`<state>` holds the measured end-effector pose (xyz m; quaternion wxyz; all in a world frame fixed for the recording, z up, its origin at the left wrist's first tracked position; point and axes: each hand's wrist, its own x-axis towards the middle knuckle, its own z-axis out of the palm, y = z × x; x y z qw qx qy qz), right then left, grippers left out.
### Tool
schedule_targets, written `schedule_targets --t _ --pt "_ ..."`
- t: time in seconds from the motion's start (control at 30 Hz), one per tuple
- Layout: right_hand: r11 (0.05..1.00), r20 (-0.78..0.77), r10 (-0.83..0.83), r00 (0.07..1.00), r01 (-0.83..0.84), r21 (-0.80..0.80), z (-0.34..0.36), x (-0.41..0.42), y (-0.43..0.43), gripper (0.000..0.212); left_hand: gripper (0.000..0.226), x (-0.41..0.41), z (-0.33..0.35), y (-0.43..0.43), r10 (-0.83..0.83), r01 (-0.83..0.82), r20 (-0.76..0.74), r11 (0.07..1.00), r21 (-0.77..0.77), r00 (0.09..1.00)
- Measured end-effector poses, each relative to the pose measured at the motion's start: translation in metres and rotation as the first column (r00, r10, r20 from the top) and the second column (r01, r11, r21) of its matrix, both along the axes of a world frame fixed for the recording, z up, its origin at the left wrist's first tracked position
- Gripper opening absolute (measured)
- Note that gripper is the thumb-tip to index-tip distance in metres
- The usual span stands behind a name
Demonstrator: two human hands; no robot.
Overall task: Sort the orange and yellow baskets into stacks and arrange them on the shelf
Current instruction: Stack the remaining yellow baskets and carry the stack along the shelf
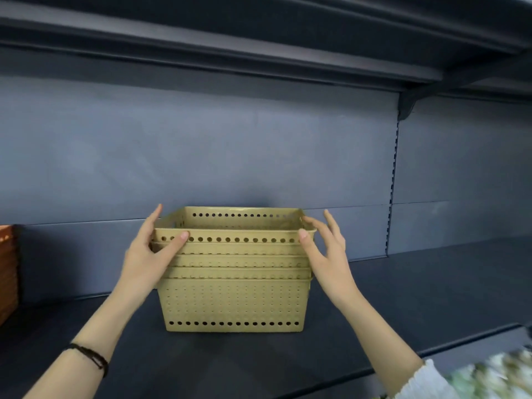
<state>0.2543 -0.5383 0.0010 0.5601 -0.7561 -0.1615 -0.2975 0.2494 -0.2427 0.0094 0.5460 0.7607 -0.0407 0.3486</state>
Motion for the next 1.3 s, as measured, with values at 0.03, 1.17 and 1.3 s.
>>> schedule_targets --t 0.03,1.17,1.3 --pt "1.0 -0.008 0.008 1.0 -0.008 0.024 0.0 0.0 0.001 0.055 0.073 -0.005 0.001 -0.006 0.013 -0.013 -0.001 1.0 0.022 1.0" --pt "0.929 -0.247 0.236 0.94 -0.144 0.34 -0.064 -0.04 -0.017 0.082 0.065 -0.086 -0.055 -0.06 -0.289 0.152 -0.166 0.816 -0.558 0.943" --pt "0.929 -0.211 0.234 0.949 -0.154 0.335 -0.054 -0.058 -0.011 0.064 0.065 -0.099 -0.047 -0.054 -0.318 0.176 -0.167 0.809 -0.56 0.933"
